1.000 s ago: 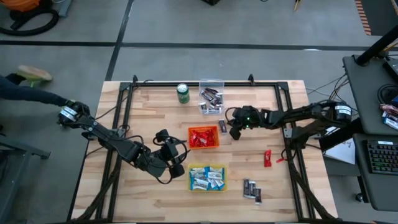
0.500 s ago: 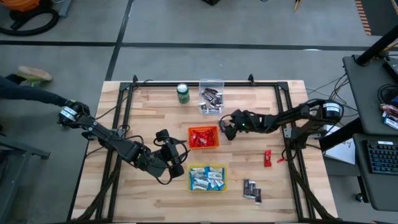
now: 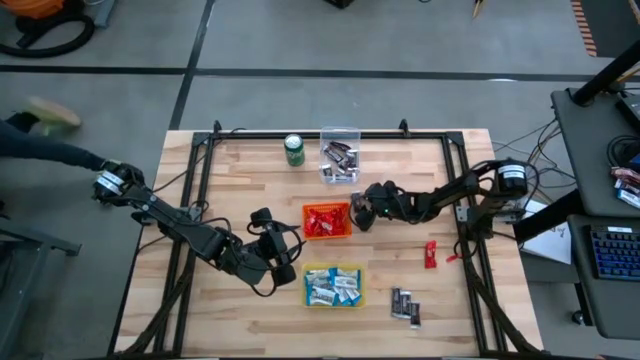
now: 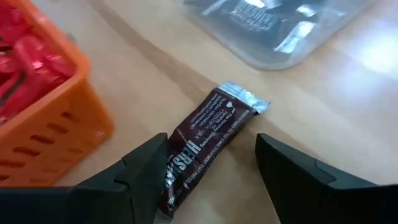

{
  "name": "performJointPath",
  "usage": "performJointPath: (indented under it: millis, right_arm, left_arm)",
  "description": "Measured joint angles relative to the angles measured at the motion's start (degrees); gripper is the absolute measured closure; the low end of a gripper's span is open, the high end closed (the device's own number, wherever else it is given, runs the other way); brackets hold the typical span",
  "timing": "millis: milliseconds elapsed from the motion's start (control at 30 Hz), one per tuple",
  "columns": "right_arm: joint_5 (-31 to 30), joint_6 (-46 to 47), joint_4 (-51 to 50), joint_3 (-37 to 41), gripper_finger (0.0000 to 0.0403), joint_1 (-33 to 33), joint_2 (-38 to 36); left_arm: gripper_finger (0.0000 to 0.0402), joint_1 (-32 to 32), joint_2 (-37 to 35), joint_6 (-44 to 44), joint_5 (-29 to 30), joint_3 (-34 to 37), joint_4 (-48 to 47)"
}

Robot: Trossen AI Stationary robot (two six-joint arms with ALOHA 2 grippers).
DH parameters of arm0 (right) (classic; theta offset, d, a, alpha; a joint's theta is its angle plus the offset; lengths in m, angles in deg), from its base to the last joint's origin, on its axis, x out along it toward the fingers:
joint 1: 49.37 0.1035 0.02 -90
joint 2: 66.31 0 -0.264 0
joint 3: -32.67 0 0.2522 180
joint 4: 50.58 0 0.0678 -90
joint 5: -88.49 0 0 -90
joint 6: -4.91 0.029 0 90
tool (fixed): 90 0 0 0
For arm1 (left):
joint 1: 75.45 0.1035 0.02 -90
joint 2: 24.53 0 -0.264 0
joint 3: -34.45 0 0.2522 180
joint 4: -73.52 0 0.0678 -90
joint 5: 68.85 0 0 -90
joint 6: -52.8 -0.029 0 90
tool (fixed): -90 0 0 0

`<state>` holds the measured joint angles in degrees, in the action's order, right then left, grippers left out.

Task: Sort candy
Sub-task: Put the black candy into the transparent bin

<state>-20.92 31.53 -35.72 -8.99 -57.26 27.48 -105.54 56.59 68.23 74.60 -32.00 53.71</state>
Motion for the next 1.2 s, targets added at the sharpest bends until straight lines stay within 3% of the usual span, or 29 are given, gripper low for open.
performJointPath:
  millis: [167,300,667,1200]
  right_arm:
    - [-0.58,-1.11,0.13,-0.11,0.0185,0.06,1.55]
    - [0.08,-2.51,0.03,-0.09,0.022,0.17,1.41]
    - [0.36,-4.97,-3.55,0.2,0.0384,0.14,-2.86]
    - [0.36,-8.98,-13.74,0.41,0.0391,-0.04,-22.62]
  left_arm:
    - [0.0228,0.0,0.0,0.05,0.0,0.0,0.0]
    - [0.0228,0.0,0.0,0.06,0.0,0.0,0.0]
    - [0.0228,0.0,0.0,0.08,0.0,0.0,0.0]
    - [0.0228,0.0,0.0,0.1,0.0,0.0,0.02]
